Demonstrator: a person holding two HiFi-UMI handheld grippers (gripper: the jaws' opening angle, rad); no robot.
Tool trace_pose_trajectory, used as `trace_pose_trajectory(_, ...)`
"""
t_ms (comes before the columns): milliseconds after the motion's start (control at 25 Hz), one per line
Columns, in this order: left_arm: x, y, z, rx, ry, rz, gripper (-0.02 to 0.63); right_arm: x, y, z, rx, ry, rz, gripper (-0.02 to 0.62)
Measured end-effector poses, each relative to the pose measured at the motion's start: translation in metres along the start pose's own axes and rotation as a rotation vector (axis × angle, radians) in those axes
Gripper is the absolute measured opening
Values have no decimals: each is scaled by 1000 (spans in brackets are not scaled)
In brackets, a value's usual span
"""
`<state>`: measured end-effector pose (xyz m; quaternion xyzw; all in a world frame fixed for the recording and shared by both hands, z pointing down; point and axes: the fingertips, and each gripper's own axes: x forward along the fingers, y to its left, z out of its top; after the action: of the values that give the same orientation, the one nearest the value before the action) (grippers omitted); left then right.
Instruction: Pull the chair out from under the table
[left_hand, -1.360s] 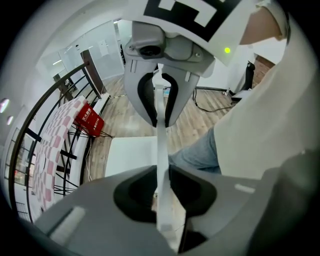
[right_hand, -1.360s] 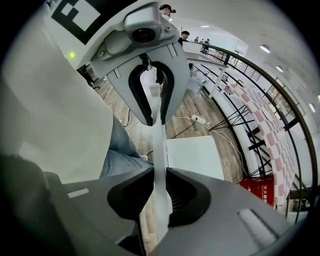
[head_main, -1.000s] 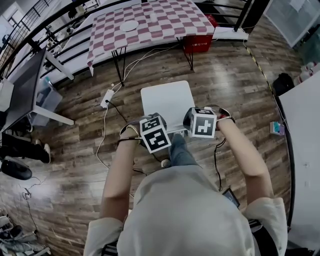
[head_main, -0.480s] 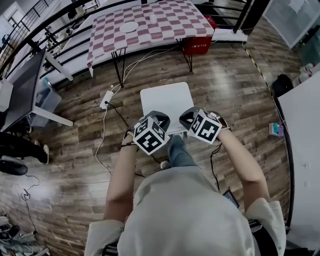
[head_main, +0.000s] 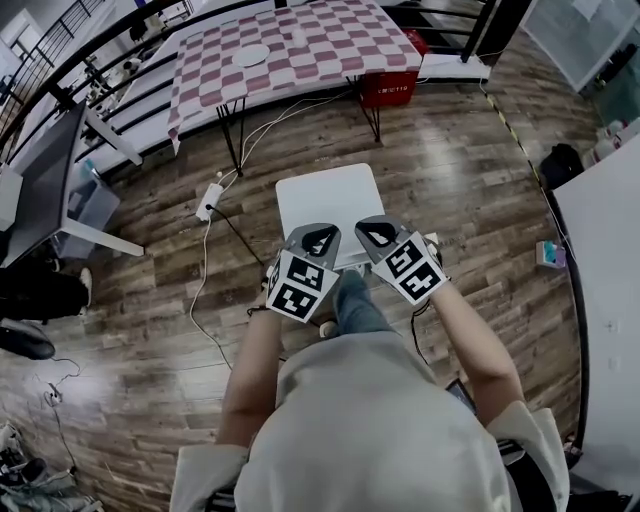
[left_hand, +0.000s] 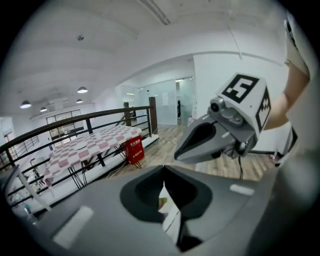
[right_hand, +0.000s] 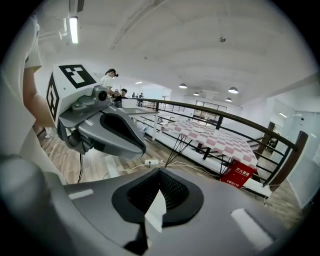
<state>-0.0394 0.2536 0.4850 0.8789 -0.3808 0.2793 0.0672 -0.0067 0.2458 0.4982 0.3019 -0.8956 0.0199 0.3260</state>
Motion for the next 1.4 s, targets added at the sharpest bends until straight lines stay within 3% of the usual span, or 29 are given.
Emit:
trace_pose_trajectory(320, -11, -1, 15, -127, -148, 68, 11, -22, -5, 26, 144, -191, -132, -2)
trace_pose_trajectory(680, -27, 2, 22, -264, -265, 144, 11, -35, -2, 32, 314, -298, -185, -2)
trace_pose_trajectory(920, -33, 3, 18, -287, -278, 165, 11, -37, 3, 34, 365, -319, -193, -3)
trace_pose_trajectory(1400, -36, 5, 23, -276, -287, 148, 11, -33, 9, 41, 341, -320, -171, -3)
